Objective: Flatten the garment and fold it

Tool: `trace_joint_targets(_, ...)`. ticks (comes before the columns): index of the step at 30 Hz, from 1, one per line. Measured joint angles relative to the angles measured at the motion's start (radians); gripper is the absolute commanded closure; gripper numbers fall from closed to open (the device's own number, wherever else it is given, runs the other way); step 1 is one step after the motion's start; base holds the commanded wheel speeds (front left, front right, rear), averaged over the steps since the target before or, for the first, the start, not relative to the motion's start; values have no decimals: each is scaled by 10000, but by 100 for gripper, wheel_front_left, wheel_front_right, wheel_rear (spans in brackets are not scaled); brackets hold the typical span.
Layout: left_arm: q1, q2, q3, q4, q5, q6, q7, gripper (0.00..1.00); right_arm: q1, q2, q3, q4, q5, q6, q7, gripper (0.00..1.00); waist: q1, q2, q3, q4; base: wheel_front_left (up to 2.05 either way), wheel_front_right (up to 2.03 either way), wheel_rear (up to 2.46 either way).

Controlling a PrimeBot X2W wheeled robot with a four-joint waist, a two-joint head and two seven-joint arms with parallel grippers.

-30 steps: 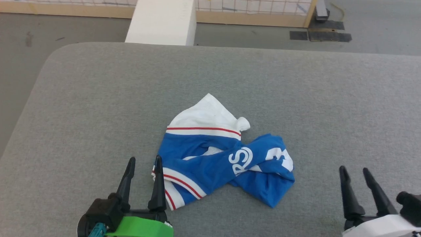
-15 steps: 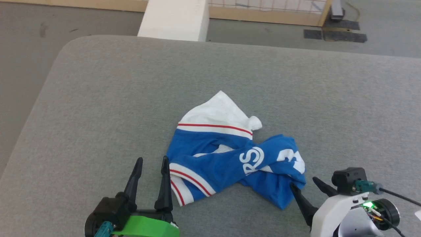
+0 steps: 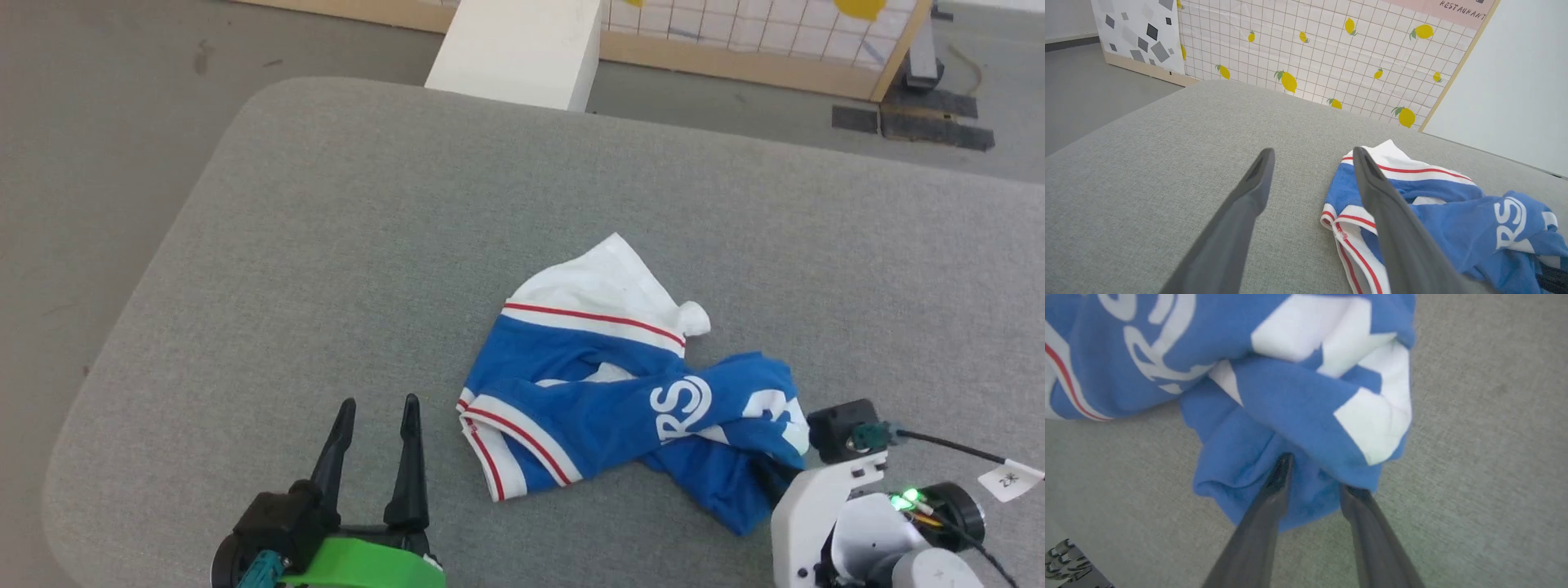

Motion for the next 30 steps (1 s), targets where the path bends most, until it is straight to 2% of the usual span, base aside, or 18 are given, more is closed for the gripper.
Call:
trace_joint_targets(2, 5, 2, 21, -15, -8, 2, 0, 0, -186, -265, 50, -31, 15, 0, -63, 100, 0, 0, -113, 0, 0, 0, 0)
trace_joint_targets(5, 6, 2, -6, -56, -138, 10, 0, 0, -777, -1170, 232, -401, 54, 2, 2, 100, 0, 0, -183, -66, 0, 0, 0)
trace_joint_targets(12, -168, 2, -293, -198, -416, 65, 0, 0, -3711, -3916, 819, -1241, 153, 2, 176, 100, 0, 1, 244, -110, 0, 0, 0)
trace_joint_targets(17, -685, 2, -621, -176, -537, 128, -2, 0, -5985, -6251, 2627, -552, 291, 4, -211, 100, 0, 0, 770, 124, 0, 0, 0)
trace_joint_targets(19, -857, 2, -765, -153, -571, 144, -2, 0, -6620, -6830, 3285, 142, 311, 6, -477, 100, 0, 0, 957, 293, 0, 0, 0)
trace_joint_targets(20, -933, 2, -848, -146, -614, 144, -2, 0, -6902, -6901, 3388, 656, 337, 6, -614, 91, 0, 0, 1059, 397, 0, 0, 0)
trace_joint_targets(21, -978, 2, -917, -138, -646, 146, -2, 0, -7131, -6901, 3490, 1135, 370, 6, -757, 62, 0, 0, 1165, 495, 0, 0, 0)
trace_joint_targets(22, -1012, 2, -980, -125, -675, 148, 0, 0, -7273, -6867, 3576, 1480, 374, 6, -920, 24, 0, 0, 1250, 573, 0, 0, 0)
trace_joint_targets(23, -1063, 2, -1039, -107, -734, 159, 0, 0, -7395, -6769, 3645, 1894, 384, 6, -1114, 0, 0, 0, 1355, 672, 0, 0, 0)
trace_joint_targets(27, -1192, 2, -1072, -104, -815, 272, -2, 0, -7527, -6134, 3885, 3037, 577, 6, -1678, 0, 0, 0, 1736, 942, 0, 0, 0)
trace_joint_targets(28, -1234, 2, -1016, -96, -807, 314, -2, 0, -7582, -5701, 3877, 3442, 825, 6, -2061, 0, 1, 0, 1910, 975, 0, 0, 0)
trace_joint_targets(30, -1247, 2, -972, -75, -784, 309, -2, 0, -7601, -5442, 3590, 3526, 1047, 6, -2311, 0, 1, 0, 1927, 905, 0, 0, 0)
